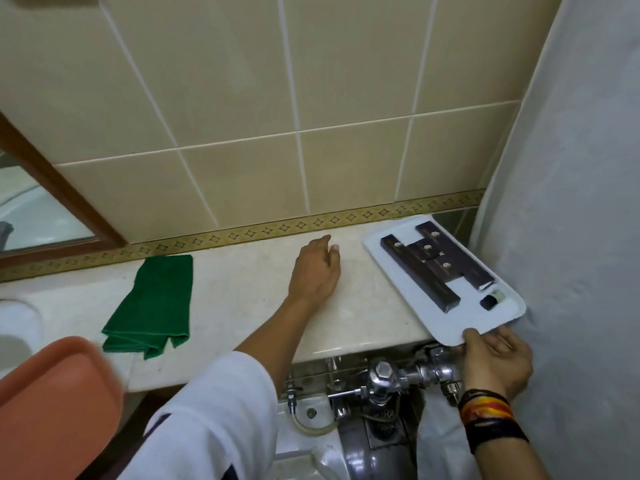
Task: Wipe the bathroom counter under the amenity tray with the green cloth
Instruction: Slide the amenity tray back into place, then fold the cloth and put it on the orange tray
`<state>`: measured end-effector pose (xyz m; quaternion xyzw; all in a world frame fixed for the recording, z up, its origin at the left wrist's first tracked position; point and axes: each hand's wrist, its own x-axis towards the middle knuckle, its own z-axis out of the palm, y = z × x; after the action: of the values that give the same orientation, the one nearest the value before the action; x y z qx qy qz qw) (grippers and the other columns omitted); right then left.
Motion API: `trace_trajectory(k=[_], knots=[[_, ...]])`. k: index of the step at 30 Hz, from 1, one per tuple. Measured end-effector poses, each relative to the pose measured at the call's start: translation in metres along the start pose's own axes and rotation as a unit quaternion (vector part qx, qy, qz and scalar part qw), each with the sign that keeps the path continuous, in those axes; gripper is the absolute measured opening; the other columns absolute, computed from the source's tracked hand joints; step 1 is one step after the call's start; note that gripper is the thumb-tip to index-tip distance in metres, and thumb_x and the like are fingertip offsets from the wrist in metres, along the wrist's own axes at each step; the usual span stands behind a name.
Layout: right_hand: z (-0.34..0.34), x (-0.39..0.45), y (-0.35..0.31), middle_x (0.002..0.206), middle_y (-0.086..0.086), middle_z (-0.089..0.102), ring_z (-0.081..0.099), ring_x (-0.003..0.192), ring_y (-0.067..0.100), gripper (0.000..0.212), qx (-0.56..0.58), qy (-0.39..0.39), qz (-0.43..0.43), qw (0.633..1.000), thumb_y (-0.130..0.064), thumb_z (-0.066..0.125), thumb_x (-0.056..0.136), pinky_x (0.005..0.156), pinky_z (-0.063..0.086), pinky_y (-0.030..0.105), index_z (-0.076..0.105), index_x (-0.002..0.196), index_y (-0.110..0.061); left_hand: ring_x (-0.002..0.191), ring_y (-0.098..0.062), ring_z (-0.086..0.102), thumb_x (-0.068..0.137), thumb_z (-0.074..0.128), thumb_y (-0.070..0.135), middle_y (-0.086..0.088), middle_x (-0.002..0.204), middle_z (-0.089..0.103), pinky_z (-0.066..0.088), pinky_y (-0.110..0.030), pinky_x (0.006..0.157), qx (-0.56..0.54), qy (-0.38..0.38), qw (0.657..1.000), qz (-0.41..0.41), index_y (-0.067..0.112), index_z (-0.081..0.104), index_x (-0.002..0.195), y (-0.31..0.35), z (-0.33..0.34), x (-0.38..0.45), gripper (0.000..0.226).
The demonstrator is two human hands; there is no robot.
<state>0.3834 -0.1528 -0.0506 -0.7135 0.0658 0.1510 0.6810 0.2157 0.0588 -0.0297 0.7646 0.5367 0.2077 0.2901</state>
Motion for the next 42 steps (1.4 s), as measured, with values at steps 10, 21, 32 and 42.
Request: trace_trajectory(k=[10, 21, 32, 42], knots=[[0.056, -0.02, -0.027, 0.085, -0.001, 0.068, 0.062, 0.075, 0.007, 0.034, -0.165, -0.214, -0.071, 0.96, 0.001, 0.072, 0.079, 0.086, 0.052, 0.031, 0.072, 0.111, -0.013, 0.114, -0.038, 0.062, 0.107, 0.036, 0.037, -0.021, 0.125, 0.067, 0.052, -0.05, 0.099, 0.07, 0.02, 0.986, -0.149, 0.003, 0.06, 0.127, -0.036, -0.033, 0.001, 0.046], [0.171, -0.046, -0.001, 0.116, 0.015, 0.073, 0.066, 0.106, 0.034, 0.034, -0.376, -0.288, -0.182, 0.862, -0.007, 0.065, 0.085, 0.093, 0.048, 0.034, 0.072, 0.118, -0.01, 0.119, -0.037, 0.063, 0.105, 0.045, 0.025, -0.019, 0.131, 0.068, 0.05, -0.041, 0.098, 0.009, 0.141, 0.955, -0.261, 0.004, 0.064, 0.132, -0.118, -0.14, -0.051, 0.039], [0.183, -0.303, 0.08, 0.111, 0.0, 0.067, 0.065, 0.096, 0.018, 0.033, -0.319, -0.539, -0.221, 0.747, -0.04, 0.059, 0.095, 0.088, 0.053, 0.035, 0.062, 0.121, -0.02, 0.124, -0.04, 0.056, 0.096, 0.064, 0.046, -0.019, 0.131, 0.062, 0.051, -0.051, 0.103, 0.113, 0.114, 0.934, -0.319, 0.006, 0.059, 0.129, -0.227, -0.208, -0.014, 0.052], [0.236, -0.353, 0.091, 0.114, 0.012, 0.071, 0.067, 0.105, 0.029, 0.046, -0.335, -0.498, -0.196, 0.775, -0.013, 0.072, 0.078, 0.09, 0.055, 0.035, 0.064, 0.124, -0.008, 0.096, -0.031, 0.07, 0.086, 0.073, 0.026, -0.011, 0.102, 0.072, 0.056, -0.037, 0.083, -0.123, 0.145, 0.93, -0.316, 0.007, 0.065, 0.102, -0.231, -0.229, -0.042, 0.027]])
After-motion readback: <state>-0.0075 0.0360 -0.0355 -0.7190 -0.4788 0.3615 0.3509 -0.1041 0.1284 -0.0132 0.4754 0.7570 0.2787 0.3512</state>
